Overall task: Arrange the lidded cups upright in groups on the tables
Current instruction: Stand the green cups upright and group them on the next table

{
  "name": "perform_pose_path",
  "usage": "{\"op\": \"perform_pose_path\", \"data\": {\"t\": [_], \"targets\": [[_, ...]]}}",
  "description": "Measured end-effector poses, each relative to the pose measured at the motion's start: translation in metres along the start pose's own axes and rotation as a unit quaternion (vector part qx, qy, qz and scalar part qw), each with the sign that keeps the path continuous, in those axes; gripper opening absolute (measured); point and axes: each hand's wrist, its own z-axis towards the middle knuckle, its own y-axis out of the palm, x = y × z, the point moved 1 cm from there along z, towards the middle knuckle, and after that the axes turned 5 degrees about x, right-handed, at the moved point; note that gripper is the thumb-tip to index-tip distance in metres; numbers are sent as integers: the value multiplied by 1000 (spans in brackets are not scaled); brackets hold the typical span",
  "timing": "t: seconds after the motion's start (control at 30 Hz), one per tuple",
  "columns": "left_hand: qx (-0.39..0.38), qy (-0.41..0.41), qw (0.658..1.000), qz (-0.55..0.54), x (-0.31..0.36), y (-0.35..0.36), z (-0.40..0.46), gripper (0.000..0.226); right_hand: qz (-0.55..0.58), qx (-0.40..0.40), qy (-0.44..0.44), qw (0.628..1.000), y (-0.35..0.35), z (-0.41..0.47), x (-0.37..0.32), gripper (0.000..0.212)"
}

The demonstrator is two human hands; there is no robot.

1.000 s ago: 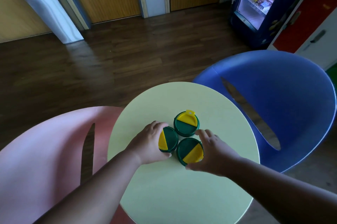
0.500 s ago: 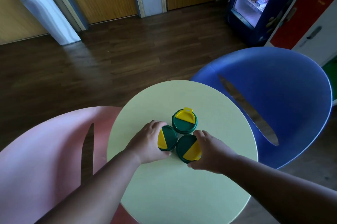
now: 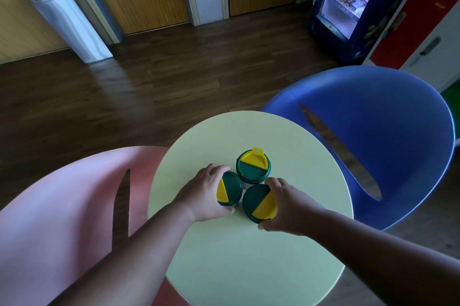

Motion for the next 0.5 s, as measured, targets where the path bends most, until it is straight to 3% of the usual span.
{"op": "perform_pose_path", "data": {"t": [0.5], "targets": [[26,-3,1000,-10,2,4,-2,88,8,1,-4,1000,0,-1,0,97]]}}
